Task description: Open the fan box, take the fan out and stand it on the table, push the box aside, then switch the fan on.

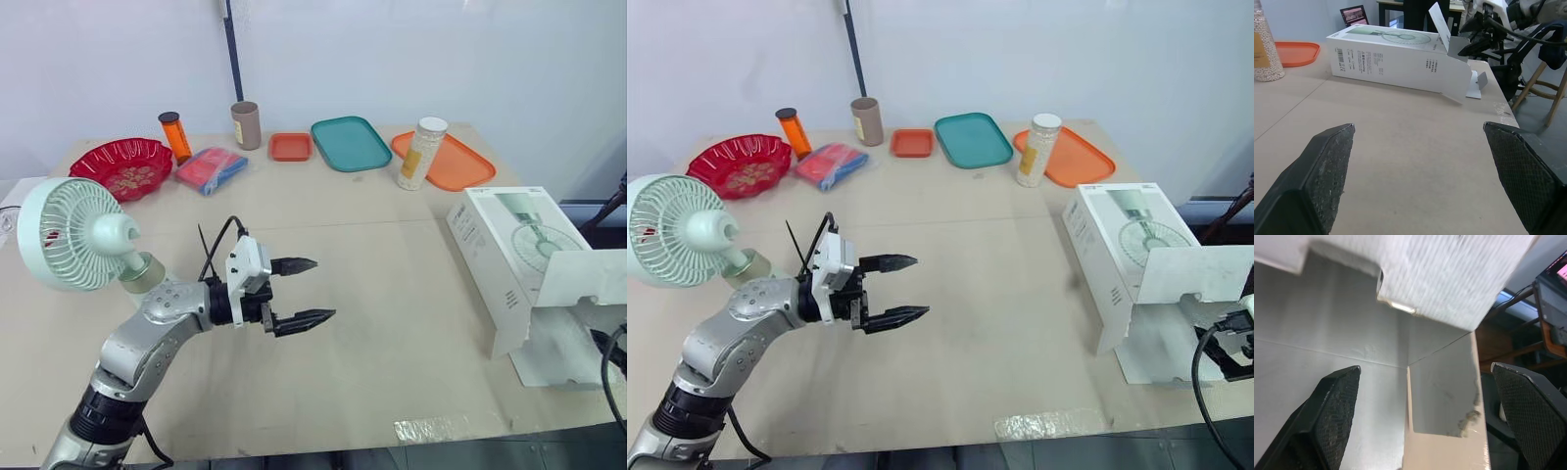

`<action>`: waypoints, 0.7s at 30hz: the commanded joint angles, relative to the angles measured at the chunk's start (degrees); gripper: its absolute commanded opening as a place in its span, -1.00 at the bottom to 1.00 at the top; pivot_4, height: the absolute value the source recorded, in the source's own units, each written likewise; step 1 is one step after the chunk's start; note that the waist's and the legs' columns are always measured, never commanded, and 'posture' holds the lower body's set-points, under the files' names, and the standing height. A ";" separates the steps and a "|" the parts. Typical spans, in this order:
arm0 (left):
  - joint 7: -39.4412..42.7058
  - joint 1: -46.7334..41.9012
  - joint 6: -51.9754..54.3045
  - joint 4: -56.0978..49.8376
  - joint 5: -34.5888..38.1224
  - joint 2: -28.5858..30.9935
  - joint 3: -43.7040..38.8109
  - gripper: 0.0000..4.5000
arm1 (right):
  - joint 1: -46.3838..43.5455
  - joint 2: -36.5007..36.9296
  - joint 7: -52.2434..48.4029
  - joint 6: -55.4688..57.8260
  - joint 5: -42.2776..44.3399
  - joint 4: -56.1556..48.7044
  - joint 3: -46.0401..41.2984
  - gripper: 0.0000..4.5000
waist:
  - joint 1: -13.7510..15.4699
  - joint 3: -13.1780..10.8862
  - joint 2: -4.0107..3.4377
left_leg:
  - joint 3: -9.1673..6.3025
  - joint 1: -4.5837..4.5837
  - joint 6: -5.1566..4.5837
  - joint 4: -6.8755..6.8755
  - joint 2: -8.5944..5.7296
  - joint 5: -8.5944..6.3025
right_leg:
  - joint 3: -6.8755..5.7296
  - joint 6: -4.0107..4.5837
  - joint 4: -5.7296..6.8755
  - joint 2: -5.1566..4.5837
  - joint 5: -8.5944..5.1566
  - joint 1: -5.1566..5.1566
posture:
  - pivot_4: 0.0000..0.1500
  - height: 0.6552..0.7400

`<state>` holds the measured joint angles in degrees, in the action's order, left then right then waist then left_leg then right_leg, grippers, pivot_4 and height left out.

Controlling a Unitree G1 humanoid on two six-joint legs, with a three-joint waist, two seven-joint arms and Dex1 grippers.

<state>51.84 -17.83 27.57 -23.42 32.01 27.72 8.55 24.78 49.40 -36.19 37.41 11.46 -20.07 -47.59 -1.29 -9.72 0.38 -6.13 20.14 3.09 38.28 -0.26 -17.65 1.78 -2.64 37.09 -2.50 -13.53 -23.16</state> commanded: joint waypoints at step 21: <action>0.58 -1.50 -3.20 -2.32 1.80 -0.34 -4.06 1.00 | -14.62 11.32 -15.84 17.06 22.60 -20.15 3.64 0.95 | 0.01 -0.17 0.36 | -0.04 0.03 -0.04 0.11 0.01 -0.03 | 0.09 -0.02 -0.02 0.08 -0.01 0.02 | 1.00 1.00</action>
<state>52.71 -19.35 25.83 -23.23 33.23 27.09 6.06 12.08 59.65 -53.25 54.82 32.86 -40.67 -45.05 -1.29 -9.89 0.74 -6.17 20.17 3.05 38.38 -0.25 -17.68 1.87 -2.65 37.07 -2.42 -13.54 -23.14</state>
